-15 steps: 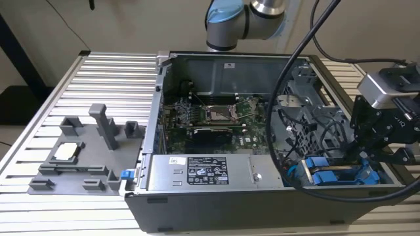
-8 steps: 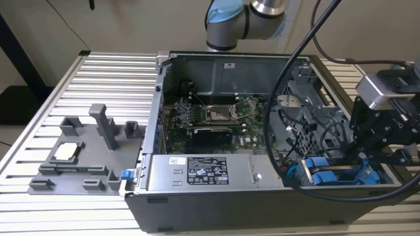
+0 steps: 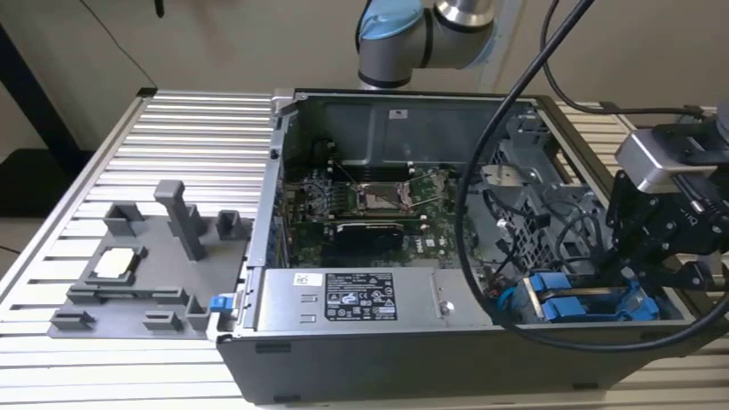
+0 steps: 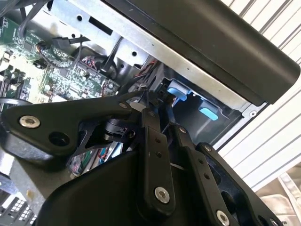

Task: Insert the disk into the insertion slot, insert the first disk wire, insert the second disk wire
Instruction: 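Insert the first disk wire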

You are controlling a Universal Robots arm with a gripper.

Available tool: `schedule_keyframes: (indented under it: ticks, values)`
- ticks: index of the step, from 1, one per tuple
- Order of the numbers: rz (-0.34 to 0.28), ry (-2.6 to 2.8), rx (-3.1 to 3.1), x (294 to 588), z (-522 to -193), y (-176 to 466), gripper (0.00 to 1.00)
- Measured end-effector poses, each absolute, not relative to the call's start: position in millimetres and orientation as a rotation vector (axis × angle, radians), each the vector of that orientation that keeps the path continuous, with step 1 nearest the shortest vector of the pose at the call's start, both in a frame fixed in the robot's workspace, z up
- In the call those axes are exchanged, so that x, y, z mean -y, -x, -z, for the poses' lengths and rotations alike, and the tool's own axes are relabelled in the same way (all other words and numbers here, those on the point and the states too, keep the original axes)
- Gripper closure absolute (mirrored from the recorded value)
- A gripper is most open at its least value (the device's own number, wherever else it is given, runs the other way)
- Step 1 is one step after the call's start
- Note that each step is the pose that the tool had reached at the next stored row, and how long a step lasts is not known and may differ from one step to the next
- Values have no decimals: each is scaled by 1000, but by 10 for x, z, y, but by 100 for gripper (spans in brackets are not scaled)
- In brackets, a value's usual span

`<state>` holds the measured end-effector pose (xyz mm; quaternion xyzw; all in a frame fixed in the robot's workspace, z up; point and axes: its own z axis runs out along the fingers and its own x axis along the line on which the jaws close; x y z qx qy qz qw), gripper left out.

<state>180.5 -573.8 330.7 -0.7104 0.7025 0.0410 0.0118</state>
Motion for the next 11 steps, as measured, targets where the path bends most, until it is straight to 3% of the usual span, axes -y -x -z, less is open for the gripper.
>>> schedule_keyframes:
  ticks: [4, 5, 11]
  values:
    - [-130, 2215, -2190, 5737, -3300, -1805, 79]
    - [-129, 2215, -2190, 5737, -3305, -1806, 72]
    - [-128, 2215, -2190, 5737, -3548, -1805, 72]
